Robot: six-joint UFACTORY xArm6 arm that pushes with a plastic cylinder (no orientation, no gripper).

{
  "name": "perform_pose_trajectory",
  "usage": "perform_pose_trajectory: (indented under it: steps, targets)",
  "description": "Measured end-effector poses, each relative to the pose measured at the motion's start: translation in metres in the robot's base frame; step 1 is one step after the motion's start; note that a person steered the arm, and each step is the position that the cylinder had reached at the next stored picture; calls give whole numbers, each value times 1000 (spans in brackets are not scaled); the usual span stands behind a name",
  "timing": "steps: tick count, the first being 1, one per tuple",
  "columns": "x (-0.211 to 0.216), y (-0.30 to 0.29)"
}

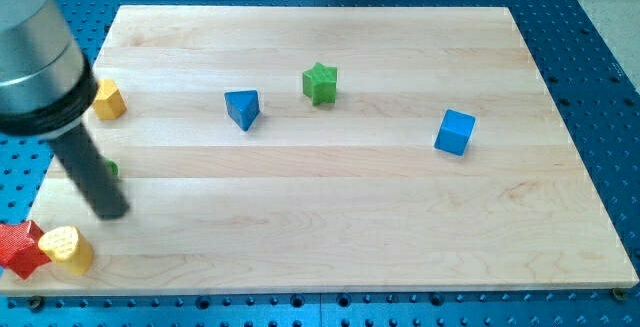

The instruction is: Move the green star into the triangle

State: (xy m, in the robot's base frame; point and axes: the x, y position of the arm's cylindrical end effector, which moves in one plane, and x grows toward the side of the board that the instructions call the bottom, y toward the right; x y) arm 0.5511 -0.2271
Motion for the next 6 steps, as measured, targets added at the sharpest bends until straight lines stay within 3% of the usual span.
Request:
perform_pose_trajectory:
  steps: [1, 3, 4, 5, 6]
  targets:
    - [-12, -34]
    - [-68, 6]
    - [-66, 114]
    - [-126, 240]
    - [-193, 300]
